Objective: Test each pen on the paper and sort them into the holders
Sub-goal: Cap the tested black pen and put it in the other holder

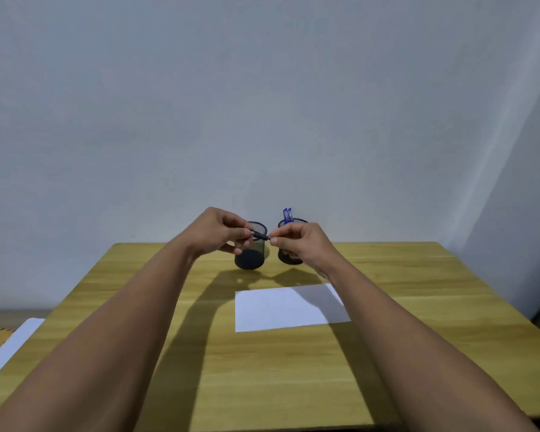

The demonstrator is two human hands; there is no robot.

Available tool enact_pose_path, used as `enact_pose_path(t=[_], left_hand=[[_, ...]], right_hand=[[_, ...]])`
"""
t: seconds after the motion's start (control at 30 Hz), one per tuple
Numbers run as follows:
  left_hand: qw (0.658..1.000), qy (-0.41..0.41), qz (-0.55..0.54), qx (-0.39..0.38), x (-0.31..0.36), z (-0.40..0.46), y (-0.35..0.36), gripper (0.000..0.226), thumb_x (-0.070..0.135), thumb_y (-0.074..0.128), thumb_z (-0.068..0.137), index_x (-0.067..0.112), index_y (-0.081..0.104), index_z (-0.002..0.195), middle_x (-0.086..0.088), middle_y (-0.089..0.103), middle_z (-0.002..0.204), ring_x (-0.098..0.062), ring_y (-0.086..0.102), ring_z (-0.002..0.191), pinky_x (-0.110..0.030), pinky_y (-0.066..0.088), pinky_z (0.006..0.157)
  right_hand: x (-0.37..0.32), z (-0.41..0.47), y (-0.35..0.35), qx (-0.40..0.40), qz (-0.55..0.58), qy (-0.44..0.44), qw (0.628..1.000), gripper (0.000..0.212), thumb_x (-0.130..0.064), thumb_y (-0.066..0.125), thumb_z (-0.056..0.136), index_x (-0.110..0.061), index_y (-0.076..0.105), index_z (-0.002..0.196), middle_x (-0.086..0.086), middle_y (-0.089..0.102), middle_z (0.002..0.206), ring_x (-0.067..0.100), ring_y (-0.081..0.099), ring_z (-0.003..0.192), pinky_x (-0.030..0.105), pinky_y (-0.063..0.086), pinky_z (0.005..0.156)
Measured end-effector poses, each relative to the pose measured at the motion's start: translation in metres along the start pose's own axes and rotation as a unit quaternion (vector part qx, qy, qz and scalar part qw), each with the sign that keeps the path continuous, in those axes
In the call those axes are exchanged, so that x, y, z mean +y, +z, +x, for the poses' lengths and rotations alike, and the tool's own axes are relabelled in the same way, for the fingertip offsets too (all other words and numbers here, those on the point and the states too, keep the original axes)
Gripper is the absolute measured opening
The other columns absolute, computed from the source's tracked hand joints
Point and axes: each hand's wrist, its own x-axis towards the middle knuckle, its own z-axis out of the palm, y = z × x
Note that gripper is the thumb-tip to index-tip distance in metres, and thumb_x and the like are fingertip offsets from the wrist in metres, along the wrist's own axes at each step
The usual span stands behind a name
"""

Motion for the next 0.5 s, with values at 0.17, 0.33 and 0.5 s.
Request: enact_pose_path(t=[0.17,0.33,0.5], left_hand=[[0.985,0.056,-0.130,0.096,0.003,0.023,0.001,0.037,0.009,0.072,0.091,0.012,0.065,0.127,-0.013,0.077,0.099,-0.023,0.074,0.098,-0.040,0.062,0.082],[0.978,0.038,0.026,0.204,-0.045,0.052,-0.006,0.073,0.040,0.081,0.083,0.027,0.048,0.147,0.000,0.063,0.128,-0.018,0.060,0.118,-0.040,0.053,0.098],[0.988,-0.037,0.043,0.145,-0.102,0.071,0.006,0.114,0.048,0.093,0.064,0.030,0.029,0.157,0.000,0.046,0.148,-0.023,0.048,0.133,-0.040,0.044,0.106]], right_hand=[[-0.032,0.048,0.000,-0.037,-0.216,-0.064,0.974,0.019,-0.004,0.081,0.090,-0.012,0.083,0.108,-0.007,0.076,0.078,0.002,0.068,0.071,0.027,0.055,0.082],[-0.049,0.092,0.003,0.087,-0.194,-0.060,0.975,0.008,-0.008,0.080,0.085,-0.011,0.077,0.092,0.007,0.079,0.083,0.026,0.078,0.089,0.044,0.063,0.093],[-0.028,0.120,0.026,0.083,-0.216,-0.011,0.973,0.013,-0.012,0.082,0.082,-0.004,0.076,0.089,0.010,0.081,0.084,0.026,0.080,0.087,0.045,0.064,0.086]])
